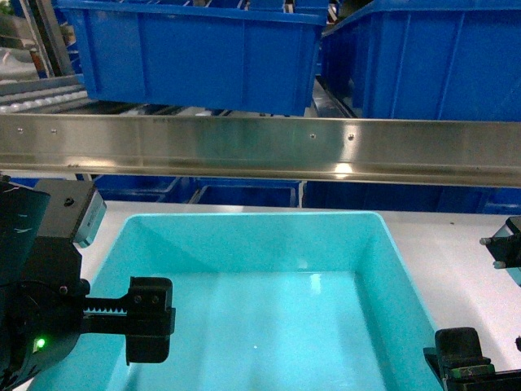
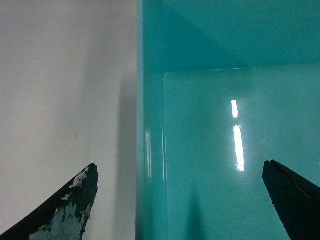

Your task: Organize blue bins on left shelf correctly

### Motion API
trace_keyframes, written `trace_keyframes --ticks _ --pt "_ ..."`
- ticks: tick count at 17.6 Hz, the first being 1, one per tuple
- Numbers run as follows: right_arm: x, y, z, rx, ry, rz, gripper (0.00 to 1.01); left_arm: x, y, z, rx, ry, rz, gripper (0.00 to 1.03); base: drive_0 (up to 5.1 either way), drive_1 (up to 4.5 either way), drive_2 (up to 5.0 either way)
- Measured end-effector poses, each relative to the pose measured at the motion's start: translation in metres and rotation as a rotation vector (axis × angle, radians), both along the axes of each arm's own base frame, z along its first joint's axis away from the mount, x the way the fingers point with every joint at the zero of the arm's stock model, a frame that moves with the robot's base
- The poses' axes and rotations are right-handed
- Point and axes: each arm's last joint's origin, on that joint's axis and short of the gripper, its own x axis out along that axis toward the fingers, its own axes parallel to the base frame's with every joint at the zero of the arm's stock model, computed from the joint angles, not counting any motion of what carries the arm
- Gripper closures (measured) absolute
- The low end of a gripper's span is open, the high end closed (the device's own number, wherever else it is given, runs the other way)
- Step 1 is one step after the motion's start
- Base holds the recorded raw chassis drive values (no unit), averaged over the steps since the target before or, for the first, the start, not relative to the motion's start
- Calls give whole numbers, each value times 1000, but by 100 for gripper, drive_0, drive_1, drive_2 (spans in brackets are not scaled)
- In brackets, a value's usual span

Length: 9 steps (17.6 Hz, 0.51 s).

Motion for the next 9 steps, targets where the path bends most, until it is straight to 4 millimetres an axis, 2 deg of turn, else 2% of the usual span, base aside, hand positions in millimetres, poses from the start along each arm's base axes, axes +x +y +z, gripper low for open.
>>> trace_keyframes --ticks 2,3,6,9 --pt "0 0 -1 -6 3 4 3 -3 0 3 -9 0 4 5 0 0 0" --pt "2 -3 0 -10 -5 1 3 -16 0 14 -23 -9 9 5 0 0 0" --pt "4 -13 0 -11 -30 -25 3 -26 -1 29 -37 -46 8 5 0 0 0" --pt "2 -14 0 -7 -32 -23 3 -37 2 17 -16 10 29 5 0 0 0"
